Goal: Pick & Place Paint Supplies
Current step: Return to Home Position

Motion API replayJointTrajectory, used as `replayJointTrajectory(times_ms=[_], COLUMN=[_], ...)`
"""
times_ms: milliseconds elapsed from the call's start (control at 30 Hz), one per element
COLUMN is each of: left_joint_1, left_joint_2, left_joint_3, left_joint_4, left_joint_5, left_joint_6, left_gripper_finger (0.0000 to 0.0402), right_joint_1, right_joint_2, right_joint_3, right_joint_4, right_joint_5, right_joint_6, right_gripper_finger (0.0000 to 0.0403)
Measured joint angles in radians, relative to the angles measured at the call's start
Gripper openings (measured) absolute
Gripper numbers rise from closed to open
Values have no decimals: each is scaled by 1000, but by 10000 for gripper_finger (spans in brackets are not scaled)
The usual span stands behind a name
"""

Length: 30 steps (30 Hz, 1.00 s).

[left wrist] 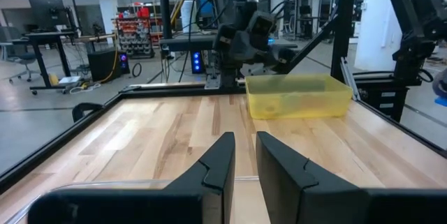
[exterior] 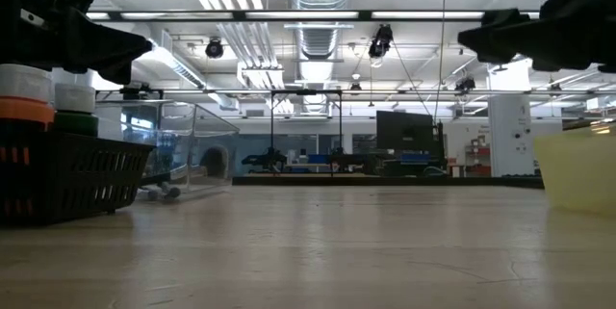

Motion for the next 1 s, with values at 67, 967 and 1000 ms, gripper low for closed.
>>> replayJointTrajectory(times_ms=[67,967,1000], left_joint_1=[0,0,0], left_joint_2=[-1,-1,-1], left_joint_3=[0,0,0], left_joint_4=[0,0,0], left_joint_5=[0,0,0], left_joint_6=[0,0,0], left_gripper_finger=[66,66,66], right_joint_1=[0,28,29], right_joint_2=[-31,-584,-606], right_joint_3=[-23,-61,-61], right_joint_4=[-9,-601,-627], right_joint_5=[41,-16,-34], right_joint_6=[24,202,201], right_gripper_finger=[232,232,232])
